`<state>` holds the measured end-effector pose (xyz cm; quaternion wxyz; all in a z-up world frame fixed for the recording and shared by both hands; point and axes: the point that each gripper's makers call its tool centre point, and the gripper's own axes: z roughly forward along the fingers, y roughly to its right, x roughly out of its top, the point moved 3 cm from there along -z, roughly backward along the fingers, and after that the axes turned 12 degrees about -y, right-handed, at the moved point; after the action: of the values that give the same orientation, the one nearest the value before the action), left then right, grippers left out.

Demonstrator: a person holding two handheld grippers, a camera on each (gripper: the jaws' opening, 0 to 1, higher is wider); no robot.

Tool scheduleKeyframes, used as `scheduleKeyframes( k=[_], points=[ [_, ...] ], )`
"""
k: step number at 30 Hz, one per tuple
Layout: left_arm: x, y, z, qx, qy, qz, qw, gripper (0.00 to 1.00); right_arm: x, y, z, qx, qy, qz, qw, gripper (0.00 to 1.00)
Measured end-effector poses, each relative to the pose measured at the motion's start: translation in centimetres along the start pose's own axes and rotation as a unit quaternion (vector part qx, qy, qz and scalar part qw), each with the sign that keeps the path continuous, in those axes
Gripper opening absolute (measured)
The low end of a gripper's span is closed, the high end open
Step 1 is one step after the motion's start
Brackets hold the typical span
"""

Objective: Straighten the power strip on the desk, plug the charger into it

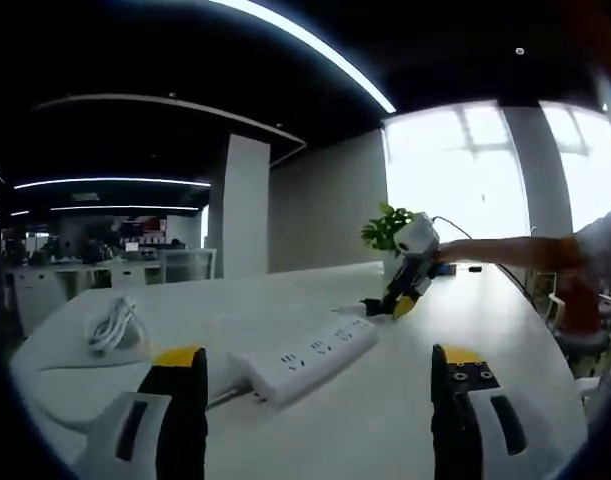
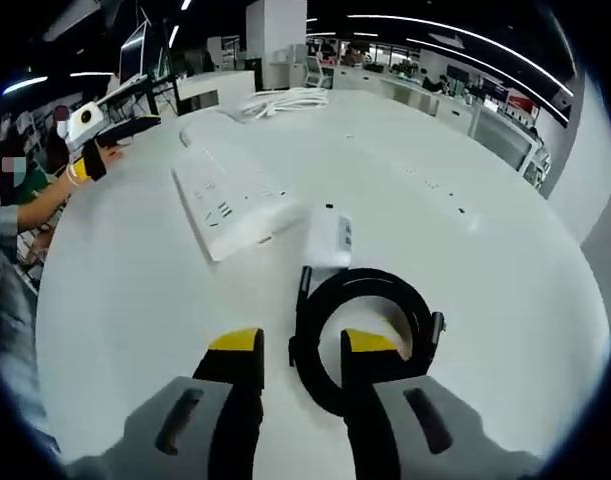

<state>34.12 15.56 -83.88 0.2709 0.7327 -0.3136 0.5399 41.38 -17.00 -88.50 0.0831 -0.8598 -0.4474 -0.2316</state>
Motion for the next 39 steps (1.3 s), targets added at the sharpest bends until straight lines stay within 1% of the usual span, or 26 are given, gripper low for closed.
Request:
scheduleKeyframes(
  k=[5,9,11,18,27,30,34,39],
  points=[
    [0.03,-0.05,-0.07,0.000,0.000,0.000,1.0000,0.95,-0.18,0.14,0.07,0.000,-0.019,-0.001,0.9998,0.25],
    [0.08,-0.11,-0.12,-0.001,0.001,-0.001,1.0000,0.95,0.02,0.48,-0.06,0.001,-0.022,0.003,0.9997,0.21],
    [0.08,-0.13,-0.13,-0.001,0.001,-0.001,1.0000,0.95,0.03,0.50,-0.04,0.001,-0.023,0.003,0.9997,0.21],
    [0.08,-0.31,-0.16,-0.001,0.003,-0.002,1.0000,0.95,-0.32,0.76,0.29,0.000,-0.042,0.002,0.9991,0.16],
    [0.09,-0.44,-0.26,-0.001,0.004,-0.003,1.0000,0.94,-0.31,0.58,0.30,0.003,-0.042,-0.003,0.9991,0.12],
    [0.20,-0.47,-0.30,-0.001,0.006,-0.003,1.0000,0.94,-0.12,0.47,0.31,-0.009,-0.042,-0.019,0.9989,0.10],
    [0.30,-0.57,-0.36,0.000,0.007,-0.004,1.0000,0.94,0.14,0.50,0.40,-0.021,-0.047,-0.031,0.9982,0.09],
    [0.32,-0.59,-0.45,0.000,0.008,-0.004,1.0000,0.94,0.34,0.54,0.34,-0.016,-0.045,-0.021,0.9987,0.08]
  ],
)
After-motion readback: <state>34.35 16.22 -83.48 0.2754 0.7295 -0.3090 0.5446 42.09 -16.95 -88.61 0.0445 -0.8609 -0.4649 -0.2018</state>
